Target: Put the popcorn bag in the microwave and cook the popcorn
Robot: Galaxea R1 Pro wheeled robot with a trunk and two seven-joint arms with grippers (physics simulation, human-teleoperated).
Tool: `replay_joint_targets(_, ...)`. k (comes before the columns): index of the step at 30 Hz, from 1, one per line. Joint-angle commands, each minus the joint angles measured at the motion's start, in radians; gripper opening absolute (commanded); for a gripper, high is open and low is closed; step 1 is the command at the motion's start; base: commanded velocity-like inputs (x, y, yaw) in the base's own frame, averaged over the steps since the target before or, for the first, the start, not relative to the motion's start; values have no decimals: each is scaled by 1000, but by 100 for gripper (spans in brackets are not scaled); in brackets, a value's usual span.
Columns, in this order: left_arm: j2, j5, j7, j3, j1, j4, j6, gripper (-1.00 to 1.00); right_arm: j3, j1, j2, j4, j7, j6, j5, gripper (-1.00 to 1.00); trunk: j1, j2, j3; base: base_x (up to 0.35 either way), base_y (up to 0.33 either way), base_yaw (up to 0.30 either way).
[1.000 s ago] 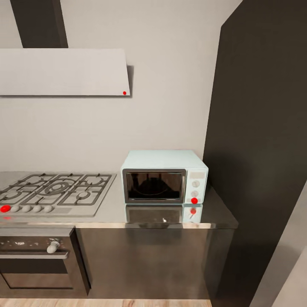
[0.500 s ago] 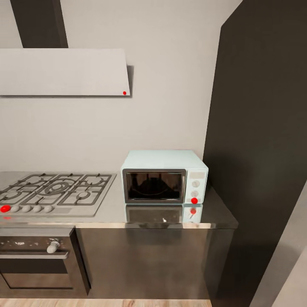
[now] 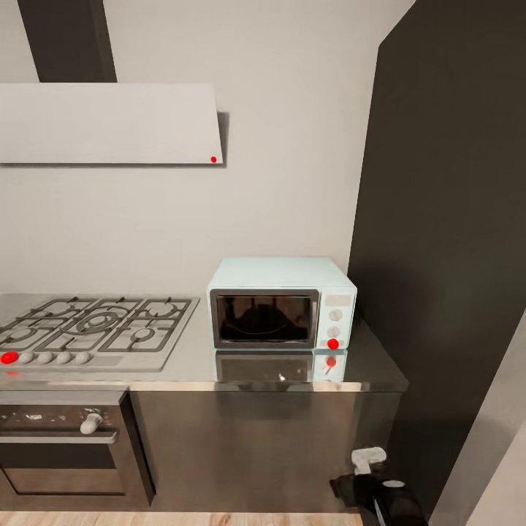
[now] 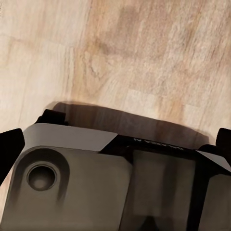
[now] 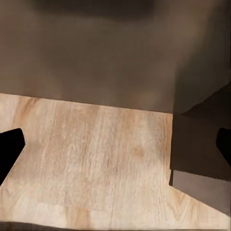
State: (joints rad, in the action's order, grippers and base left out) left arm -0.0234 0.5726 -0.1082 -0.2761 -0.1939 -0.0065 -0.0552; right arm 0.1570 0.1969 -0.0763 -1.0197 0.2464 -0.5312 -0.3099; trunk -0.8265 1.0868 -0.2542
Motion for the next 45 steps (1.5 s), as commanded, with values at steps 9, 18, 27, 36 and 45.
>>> replay_joint_targets(9, 0, 10, -4, -8, -1, 2, -3, 100, -24, 237, -4, -304, 2, -346, -9, 100, 0, 1, -1, 0, 0, 0)
replay_joint_targets(18, 0, 10, -4, -9, -1, 2, -3, 100, -18, 509, -11, -272, -57, -441, -7, 100, 0, 1, -1, 0, 0, 0)
replay_joint_targets(27, 0, 10, -4, -8, -2, 2, -3, 100, 91, 521, -48, 52, -96, 137, 0, 100, 0, 1, -1, 0, 0, 0)
replay_joint_targets(36, 0, 10, -4, -8, -1, 2, -3, 100, 130, 499, -39, 179, -99, 266, -1, 100, 0, 1, -1, 0, 0, 0)
replay_joint_targets(45, 0, 10, -4, -8, -1, 2, -3, 100, 136, 492, -36, 245, -100, 317, -4, 100, 0, 1, -1, 0, 0, 0)
